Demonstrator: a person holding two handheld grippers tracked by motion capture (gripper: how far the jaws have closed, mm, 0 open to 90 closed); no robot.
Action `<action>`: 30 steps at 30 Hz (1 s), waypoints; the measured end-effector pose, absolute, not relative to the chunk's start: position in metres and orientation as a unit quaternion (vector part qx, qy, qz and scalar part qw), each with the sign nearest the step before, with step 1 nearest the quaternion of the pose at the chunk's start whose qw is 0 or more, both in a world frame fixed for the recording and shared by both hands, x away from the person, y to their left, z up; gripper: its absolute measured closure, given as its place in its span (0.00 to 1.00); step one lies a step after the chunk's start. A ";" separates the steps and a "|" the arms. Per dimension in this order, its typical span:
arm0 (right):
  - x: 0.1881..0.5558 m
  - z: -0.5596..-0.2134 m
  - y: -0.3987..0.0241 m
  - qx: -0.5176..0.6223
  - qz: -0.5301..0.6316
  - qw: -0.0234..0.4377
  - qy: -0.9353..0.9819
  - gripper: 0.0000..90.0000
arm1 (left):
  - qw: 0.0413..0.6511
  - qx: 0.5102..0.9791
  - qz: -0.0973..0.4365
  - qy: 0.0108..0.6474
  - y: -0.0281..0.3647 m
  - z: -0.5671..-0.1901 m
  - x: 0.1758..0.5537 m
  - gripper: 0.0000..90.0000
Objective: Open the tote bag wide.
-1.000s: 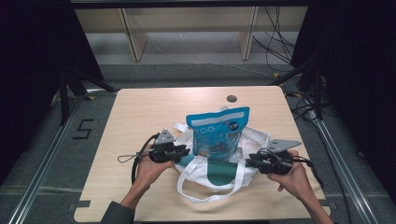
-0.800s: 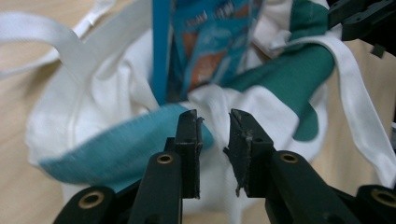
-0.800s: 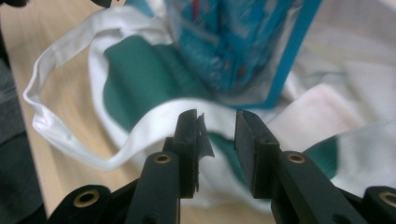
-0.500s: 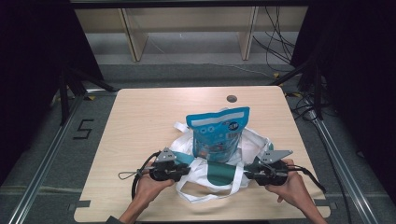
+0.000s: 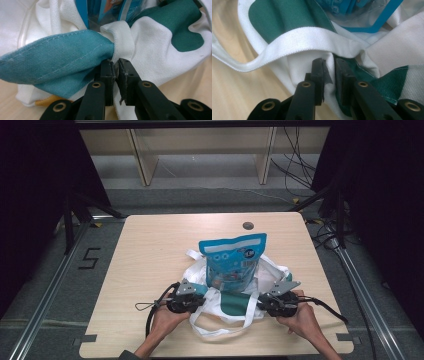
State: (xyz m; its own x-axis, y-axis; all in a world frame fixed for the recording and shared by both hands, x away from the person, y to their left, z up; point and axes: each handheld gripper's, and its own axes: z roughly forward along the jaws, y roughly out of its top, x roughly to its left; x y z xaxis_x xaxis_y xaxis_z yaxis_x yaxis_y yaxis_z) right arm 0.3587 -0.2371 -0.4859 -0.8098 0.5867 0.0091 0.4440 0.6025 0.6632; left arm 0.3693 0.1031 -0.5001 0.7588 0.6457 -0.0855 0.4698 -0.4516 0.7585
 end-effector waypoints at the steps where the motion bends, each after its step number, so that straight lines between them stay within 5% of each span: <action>1: 0.365 -0.487 -0.234 0.282 0.341 0.117 0.889 0.88 | 0.404 0.845 0.112 0.331 0.104 -0.500 0.372 0.90; 21: 0.385 -0.487 -0.218 0.299 0.353 0.116 0.879 0.87 | 0.404 0.835 0.125 0.350 0.119 -0.499 0.405 0.90; 30: 0.384 -0.473 -0.233 0.300 0.396 0.102 0.862 0.82 | 0.432 0.812 0.113 0.376 0.129 -0.489 0.396 0.78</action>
State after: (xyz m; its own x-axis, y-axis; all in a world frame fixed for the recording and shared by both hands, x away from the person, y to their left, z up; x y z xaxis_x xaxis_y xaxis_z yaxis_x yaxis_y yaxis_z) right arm 0.3844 -0.2330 -0.4732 -0.7995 0.5976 0.0603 0.4355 0.5076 0.7434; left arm 0.3963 0.1294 -0.4887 0.6914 0.7085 -0.1413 0.5130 -0.3437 0.7866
